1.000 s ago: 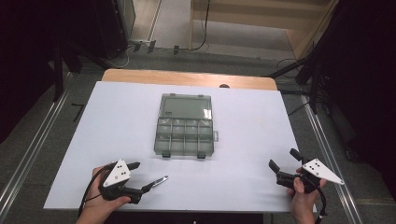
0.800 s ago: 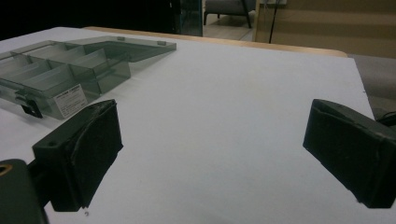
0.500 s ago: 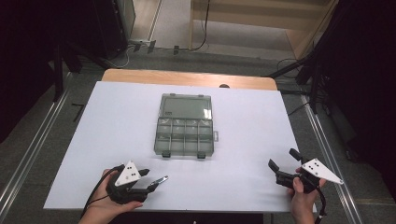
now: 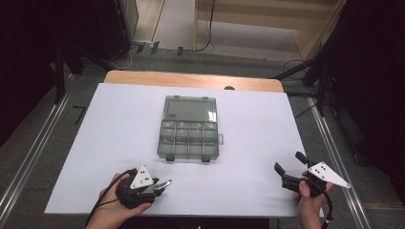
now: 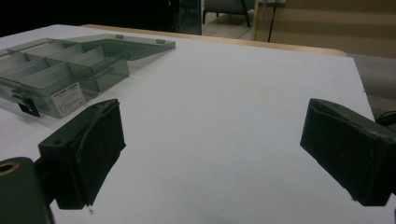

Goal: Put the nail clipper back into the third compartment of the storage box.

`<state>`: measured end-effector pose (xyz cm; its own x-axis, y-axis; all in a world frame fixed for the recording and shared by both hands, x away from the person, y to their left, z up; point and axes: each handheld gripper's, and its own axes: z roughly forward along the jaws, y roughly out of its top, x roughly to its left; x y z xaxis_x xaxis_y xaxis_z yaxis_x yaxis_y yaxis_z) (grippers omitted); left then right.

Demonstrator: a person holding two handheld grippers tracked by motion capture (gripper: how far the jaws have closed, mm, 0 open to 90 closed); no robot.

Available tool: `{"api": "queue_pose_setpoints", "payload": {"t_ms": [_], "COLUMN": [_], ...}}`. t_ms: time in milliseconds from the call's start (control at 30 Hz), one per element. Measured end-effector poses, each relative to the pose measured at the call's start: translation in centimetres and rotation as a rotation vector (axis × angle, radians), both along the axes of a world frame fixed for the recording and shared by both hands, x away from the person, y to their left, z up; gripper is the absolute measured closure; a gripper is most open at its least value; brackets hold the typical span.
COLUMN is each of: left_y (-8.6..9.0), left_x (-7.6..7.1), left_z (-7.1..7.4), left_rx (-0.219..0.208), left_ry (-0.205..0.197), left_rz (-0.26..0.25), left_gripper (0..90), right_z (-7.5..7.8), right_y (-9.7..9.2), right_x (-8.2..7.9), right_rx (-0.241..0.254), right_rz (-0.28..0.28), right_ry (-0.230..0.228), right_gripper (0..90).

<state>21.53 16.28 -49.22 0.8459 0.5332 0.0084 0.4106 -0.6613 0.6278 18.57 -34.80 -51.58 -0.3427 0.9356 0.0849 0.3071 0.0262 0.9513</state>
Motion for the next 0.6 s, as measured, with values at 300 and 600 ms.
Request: {"api": "queue_pose_setpoints", "payload": {"t_ms": [300, 600], "left_y": [-0.76, -0.82], "left_x": [0.05, 0.21], "left_z": [-0.22, -0.11], "left_rx": [0.043, 0.051], "left_ry": [0.003, 0.022], "left_rz": [0.025, 0.048], "left_gripper": [62.3, 72.1], "right_z": [-0.02, -0.02], "right_y": [0.04, 0.18], "right_x": [0.05, 0.04], "right_rx": [-0.002, -0.014], "right_rz": [-0.001, 0.002], "right_ry": [0.001, -0.002], "right_gripper": [6.5, 6.6]}}
